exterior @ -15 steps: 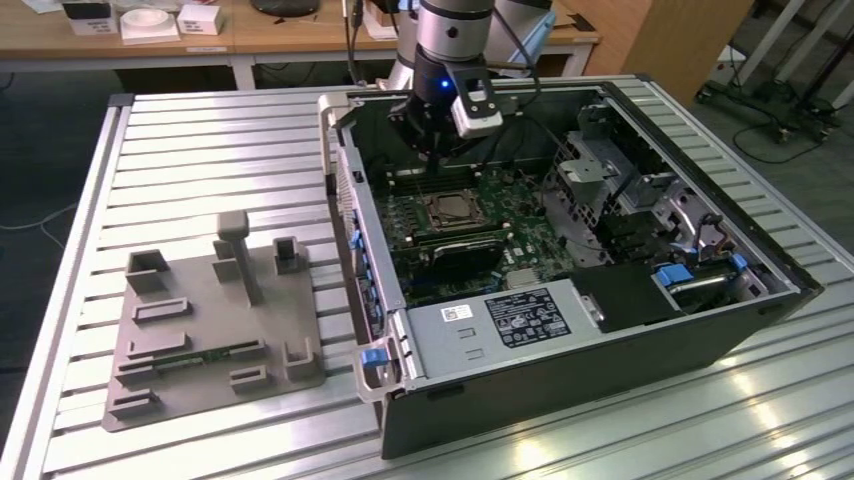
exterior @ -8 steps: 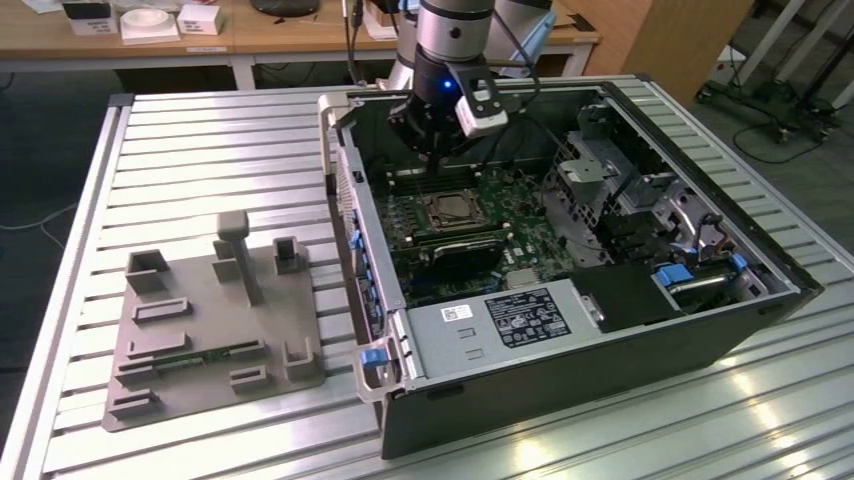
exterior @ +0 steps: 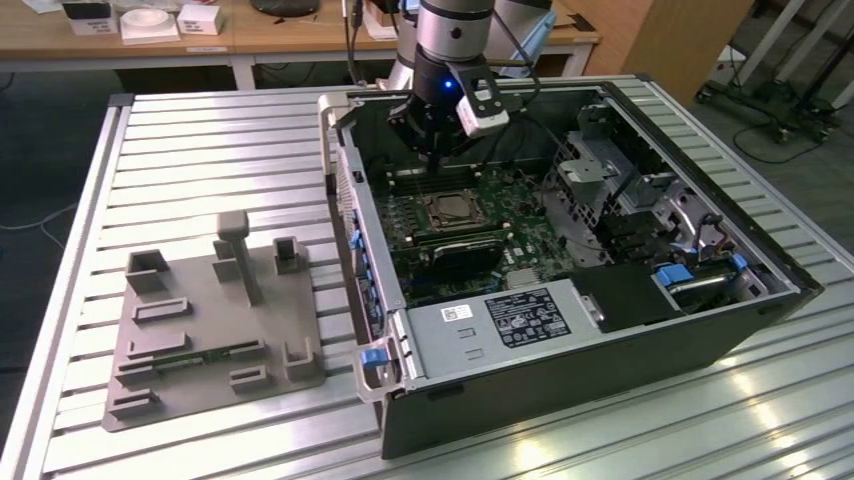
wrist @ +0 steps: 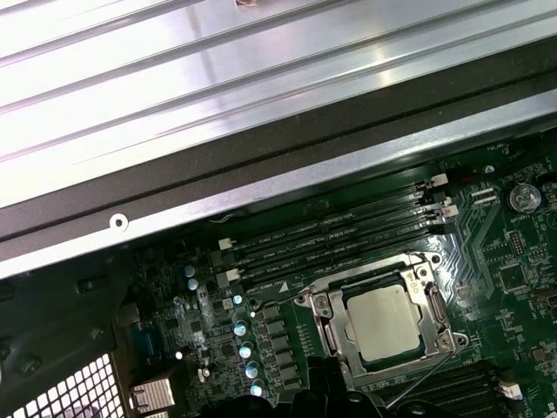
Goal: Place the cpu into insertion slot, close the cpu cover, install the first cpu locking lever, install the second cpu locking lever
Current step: 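Install the first cpu locking lever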
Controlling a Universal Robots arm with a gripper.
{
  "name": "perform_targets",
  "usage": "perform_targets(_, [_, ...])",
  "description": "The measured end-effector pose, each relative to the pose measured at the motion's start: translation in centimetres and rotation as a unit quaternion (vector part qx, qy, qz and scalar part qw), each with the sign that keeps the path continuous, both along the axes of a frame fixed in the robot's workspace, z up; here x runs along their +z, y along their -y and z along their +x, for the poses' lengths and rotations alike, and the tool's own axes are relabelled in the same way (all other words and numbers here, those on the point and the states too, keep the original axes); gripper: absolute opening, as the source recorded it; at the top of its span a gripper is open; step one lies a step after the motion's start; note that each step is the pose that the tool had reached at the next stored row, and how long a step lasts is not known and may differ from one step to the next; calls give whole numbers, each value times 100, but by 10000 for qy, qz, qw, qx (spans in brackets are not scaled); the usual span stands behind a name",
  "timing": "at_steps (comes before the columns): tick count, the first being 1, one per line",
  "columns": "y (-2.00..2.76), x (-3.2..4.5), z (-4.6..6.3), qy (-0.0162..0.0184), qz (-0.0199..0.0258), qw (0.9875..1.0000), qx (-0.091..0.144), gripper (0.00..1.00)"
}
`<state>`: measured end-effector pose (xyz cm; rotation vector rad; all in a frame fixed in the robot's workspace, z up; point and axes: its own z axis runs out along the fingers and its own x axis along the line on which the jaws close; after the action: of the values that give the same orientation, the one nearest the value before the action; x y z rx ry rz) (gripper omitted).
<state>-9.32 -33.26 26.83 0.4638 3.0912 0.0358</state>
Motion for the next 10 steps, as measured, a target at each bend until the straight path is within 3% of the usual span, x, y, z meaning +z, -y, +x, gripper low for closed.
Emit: perform_targets(10, [0,0,0,0,0,10000,66,10])
